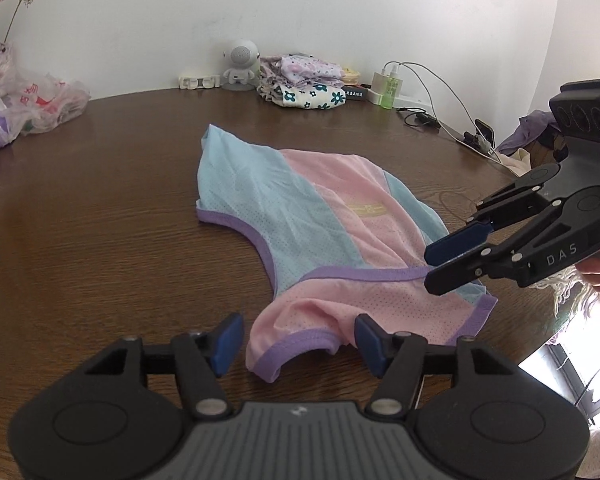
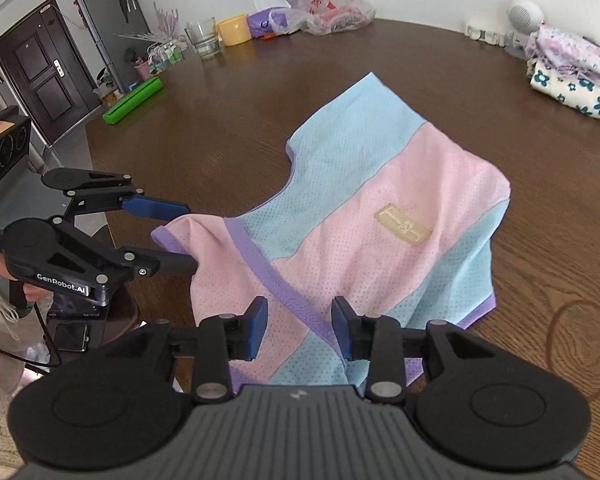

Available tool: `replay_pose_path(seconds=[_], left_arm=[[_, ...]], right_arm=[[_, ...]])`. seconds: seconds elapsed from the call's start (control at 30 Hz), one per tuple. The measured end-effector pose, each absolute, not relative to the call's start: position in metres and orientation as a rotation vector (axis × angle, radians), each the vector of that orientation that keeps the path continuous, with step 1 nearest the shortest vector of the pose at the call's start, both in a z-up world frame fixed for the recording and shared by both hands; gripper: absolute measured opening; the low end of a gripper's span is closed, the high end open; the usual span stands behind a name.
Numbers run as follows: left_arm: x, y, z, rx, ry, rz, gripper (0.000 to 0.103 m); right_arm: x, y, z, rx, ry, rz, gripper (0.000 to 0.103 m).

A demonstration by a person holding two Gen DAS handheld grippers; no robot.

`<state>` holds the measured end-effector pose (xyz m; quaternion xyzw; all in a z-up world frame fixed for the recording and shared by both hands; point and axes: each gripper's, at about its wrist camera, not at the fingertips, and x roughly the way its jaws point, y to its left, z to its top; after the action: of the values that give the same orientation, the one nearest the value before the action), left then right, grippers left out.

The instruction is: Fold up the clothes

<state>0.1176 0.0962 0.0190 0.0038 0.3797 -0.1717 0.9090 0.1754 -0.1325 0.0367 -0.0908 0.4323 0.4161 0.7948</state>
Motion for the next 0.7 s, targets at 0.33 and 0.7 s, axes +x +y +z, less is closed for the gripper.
replay_pose_path(seconds=[0.33, 0.7], left_arm=[[0.150, 0.093, 0.020, 0.179, 0.732, -0.319, 0.009], [0.148, 0.104, 0.031, 0.175, 0.686, -0.231, 0.048]], right_arm=[[0.150, -0.106, 0.021, -0.226, 0.991, 1.033, 0.005], [0.147, -0.065, 0.023, -0.139, 0.942, 1.106, 0.020]])
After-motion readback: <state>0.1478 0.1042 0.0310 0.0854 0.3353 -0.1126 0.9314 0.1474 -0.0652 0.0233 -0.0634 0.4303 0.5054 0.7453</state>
